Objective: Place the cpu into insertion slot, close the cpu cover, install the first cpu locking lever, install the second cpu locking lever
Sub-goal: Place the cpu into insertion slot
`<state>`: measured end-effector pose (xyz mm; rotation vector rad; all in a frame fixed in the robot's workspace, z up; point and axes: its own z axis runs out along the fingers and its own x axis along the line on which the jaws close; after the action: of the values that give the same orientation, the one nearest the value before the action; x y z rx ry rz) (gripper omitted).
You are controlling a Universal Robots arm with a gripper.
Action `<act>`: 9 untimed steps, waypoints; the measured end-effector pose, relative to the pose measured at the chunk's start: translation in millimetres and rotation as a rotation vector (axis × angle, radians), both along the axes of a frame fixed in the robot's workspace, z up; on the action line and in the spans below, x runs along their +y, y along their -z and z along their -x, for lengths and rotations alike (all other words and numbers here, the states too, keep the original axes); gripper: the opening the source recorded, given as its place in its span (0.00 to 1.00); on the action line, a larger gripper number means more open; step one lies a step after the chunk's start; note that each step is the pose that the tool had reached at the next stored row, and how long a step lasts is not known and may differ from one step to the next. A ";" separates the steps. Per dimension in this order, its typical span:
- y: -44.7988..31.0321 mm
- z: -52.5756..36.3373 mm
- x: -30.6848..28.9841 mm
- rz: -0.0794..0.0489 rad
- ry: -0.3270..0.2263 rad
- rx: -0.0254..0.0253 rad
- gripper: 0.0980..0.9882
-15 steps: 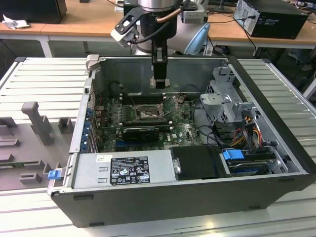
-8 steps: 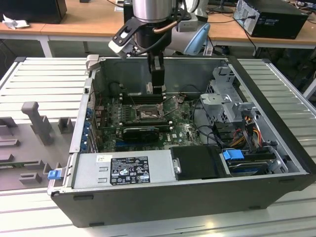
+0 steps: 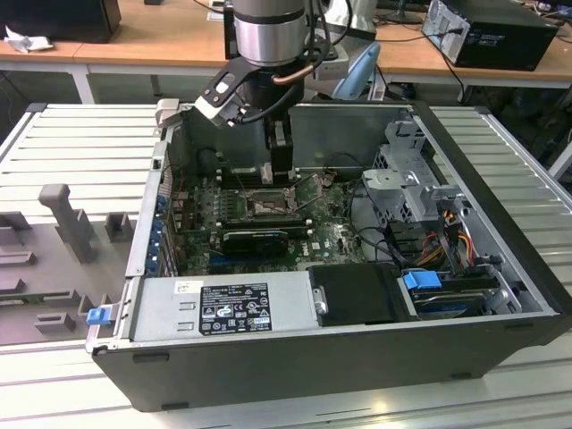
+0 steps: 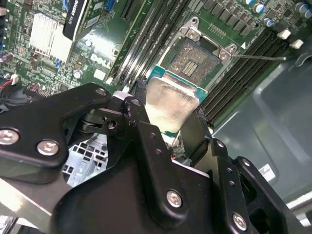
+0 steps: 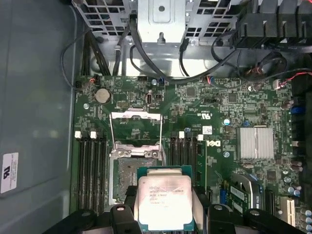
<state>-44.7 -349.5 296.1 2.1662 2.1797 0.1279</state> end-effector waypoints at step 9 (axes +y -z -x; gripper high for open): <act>28.8 4.9 0.5 0.000 0.000 0.0014 0.48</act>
<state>-49.6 -349.0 267.3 2.1670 2.1804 0.1263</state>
